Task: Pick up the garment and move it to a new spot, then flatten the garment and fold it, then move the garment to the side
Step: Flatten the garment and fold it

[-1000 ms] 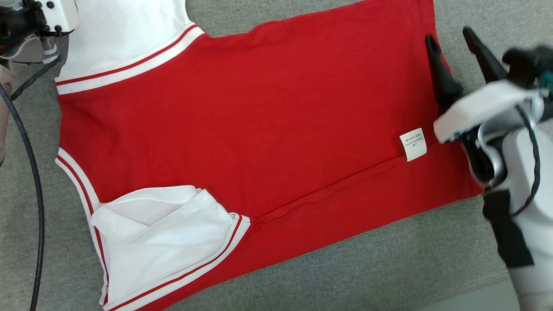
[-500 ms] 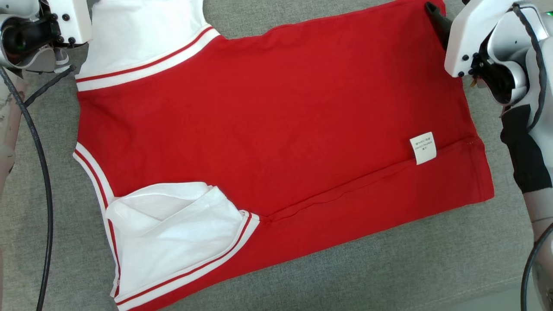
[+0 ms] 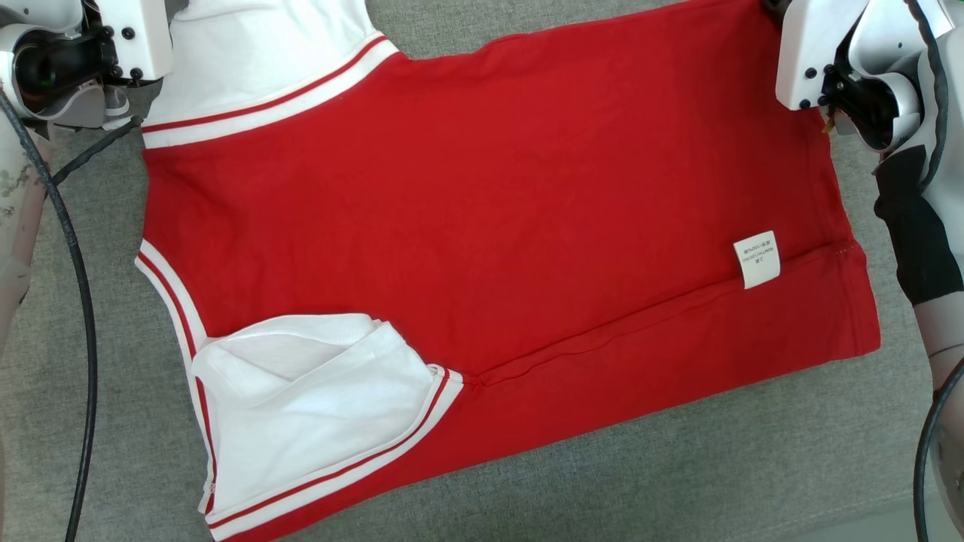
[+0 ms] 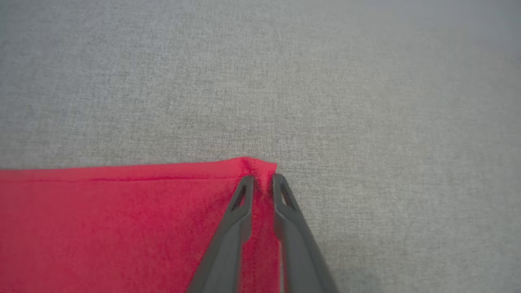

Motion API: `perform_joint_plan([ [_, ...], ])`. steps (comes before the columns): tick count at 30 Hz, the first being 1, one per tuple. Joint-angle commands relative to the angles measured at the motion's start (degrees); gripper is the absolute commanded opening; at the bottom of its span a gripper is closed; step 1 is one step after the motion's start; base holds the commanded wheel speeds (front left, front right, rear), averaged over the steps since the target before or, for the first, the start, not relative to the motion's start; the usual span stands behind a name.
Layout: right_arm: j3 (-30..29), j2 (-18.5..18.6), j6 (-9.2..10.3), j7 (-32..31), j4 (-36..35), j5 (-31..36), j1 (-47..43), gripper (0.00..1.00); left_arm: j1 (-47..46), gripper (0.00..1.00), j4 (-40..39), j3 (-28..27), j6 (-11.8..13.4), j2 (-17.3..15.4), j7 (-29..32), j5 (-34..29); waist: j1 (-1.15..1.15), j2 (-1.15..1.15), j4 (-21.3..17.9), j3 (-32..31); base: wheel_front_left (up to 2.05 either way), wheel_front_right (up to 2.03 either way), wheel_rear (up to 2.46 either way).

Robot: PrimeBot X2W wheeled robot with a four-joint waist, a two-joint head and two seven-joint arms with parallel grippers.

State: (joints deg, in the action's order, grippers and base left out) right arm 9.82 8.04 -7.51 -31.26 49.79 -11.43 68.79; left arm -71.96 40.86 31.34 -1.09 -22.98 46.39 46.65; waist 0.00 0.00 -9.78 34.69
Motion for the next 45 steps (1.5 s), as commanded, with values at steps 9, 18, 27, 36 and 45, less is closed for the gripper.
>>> perform_joint_plan([
  [9, -0.39, 0.39, 0.04, 6.15, -0.15, 0.38, 2.60, 0.00, -1.84, 0.00, -2.37, -1.04, -1.64, -1.63, -7.95, -1.60, 0.00, 0.00, 0.11, 1.07, 0.00, 0.00, 0.00],
  [18, -2.65, 1.27, 0.04, 16.28, 2.20, 0.76, 4.63, 0.00, -5.87, 0.00, -0.76, -1.85, -3.66, -1.00, -23.53, -5.04, 0.00, 0.00, 0.63, 1.71, 0.00, 0.00, 0.00],
  [27, -2.06, 3.30, 0.04, 24.47, 4.86, -1.16, 4.58, 0.00, -6.95, 0.00, 1.47, -0.90, -5.82, 1.54, -27.85, -3.02, 0.00, 0.00, 2.81, 0.77, 0.00, 0.00, 0.00],
  [36, 2.52, 10.04, 0.04, 24.93, 2.29, -13.17, -3.97, 0.00, 5.81, 0.00, -12.69, -0.03, -6.39, -2.60, -28.84, 2.61, 0.00, 0.00, 5.51, -3.85, 0.00, 0.00, 0.00],
  [45, 3.87, 16.55, 0.04, 23.66, -3.98, -23.27, -13.38, 0.00, 22.81, 0.00, -33.07, -2.49, -0.76, -8.02, -28.74, 6.97, 0.00, 0.00, 7.72, -6.34, 0.00, 0.00, 0.00],
])
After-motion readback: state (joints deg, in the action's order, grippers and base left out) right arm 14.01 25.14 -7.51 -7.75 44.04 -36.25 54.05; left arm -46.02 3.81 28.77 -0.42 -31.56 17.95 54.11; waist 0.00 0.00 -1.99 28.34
